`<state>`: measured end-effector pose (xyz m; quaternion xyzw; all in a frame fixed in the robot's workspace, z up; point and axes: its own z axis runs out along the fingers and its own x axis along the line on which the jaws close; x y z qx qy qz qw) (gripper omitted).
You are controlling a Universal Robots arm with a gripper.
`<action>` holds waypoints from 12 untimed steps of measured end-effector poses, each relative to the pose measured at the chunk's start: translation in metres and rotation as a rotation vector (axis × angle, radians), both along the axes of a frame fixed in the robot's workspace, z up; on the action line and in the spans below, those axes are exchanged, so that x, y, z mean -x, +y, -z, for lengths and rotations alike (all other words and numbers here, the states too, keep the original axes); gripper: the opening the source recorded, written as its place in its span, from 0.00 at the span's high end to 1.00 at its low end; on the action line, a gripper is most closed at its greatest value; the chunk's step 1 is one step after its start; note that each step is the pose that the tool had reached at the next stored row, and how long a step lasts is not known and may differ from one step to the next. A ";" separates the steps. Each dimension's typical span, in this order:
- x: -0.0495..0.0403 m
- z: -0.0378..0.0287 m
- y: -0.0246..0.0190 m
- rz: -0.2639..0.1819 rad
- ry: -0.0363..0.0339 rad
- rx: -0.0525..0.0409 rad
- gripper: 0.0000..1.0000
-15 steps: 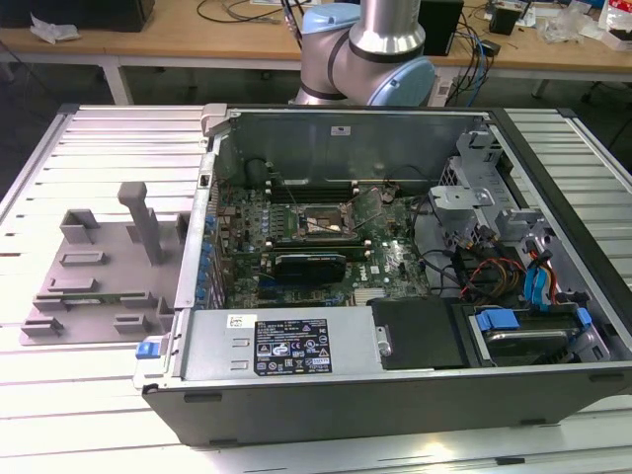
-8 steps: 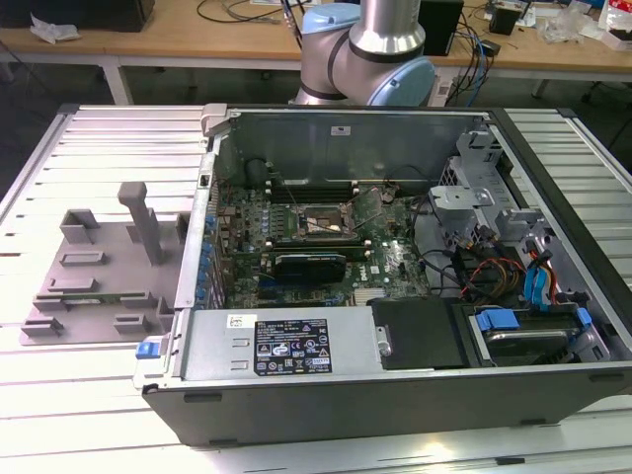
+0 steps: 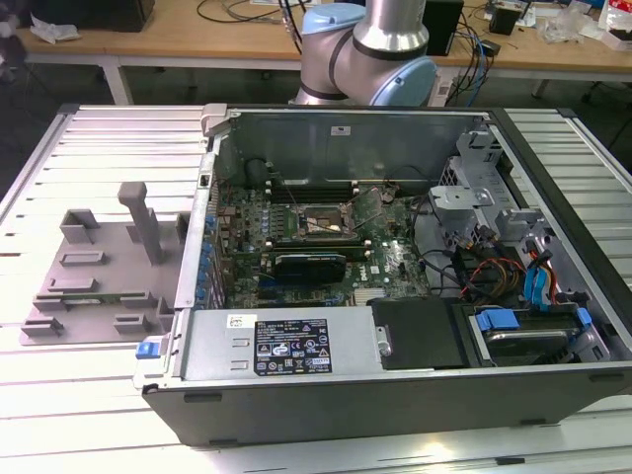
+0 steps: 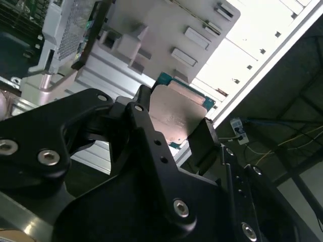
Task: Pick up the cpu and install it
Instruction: 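Pick up the cpu and move it towards the insertion slot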
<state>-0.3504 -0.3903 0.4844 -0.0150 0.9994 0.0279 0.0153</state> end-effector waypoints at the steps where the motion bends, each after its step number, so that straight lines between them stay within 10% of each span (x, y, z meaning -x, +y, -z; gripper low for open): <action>1: -0.0100 0.0004 0.0001 0.000 0.0009 -0.0001 0.45; 12: -0.0913 0.0028 -0.0001 0.000 0.0043 0.0000 0.45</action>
